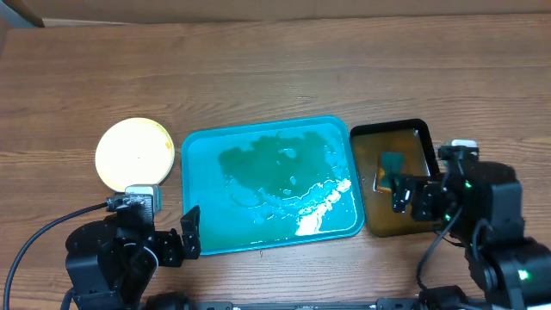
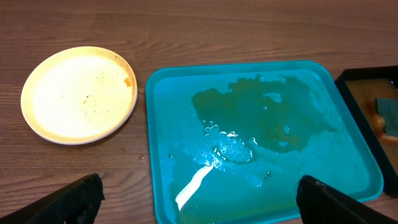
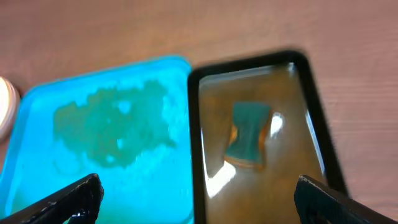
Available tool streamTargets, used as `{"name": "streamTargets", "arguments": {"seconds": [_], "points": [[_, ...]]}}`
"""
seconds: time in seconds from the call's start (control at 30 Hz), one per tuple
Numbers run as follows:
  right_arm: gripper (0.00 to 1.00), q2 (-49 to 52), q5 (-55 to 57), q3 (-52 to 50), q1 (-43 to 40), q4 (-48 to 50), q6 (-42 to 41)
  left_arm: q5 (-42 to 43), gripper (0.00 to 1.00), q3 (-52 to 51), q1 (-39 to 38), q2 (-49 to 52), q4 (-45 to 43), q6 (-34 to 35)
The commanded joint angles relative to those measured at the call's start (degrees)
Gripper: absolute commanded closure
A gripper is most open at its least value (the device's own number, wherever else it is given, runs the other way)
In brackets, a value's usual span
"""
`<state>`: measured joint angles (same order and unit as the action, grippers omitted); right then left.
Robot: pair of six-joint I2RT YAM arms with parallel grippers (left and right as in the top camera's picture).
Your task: Clean dirty plates on tray and stack at the side
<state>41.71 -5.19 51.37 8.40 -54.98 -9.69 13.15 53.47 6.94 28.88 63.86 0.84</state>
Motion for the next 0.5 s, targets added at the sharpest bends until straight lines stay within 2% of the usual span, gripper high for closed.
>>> {"name": "streamTargets", "arguments": {"seconds": [0.0,0.17,0.47], "points": [[0.0,-4.87,0.66,-1.97,-1.18,2.69,3.04,0.83,0.0,-0.66,0.07,-0.39,0.04,-1.53],[0.0,-13.88,0.61,-11.37,-1.97,14.08,3.98,0.83,0.0,-0.66,0.07,-0.39,0.04,-1.53],[0.0,-32.81,0.04,-36.96,-3.04,45.66,3.96,0.83,0.0,-0.66,0.07,-0.39,0.04,-1.53]]}}
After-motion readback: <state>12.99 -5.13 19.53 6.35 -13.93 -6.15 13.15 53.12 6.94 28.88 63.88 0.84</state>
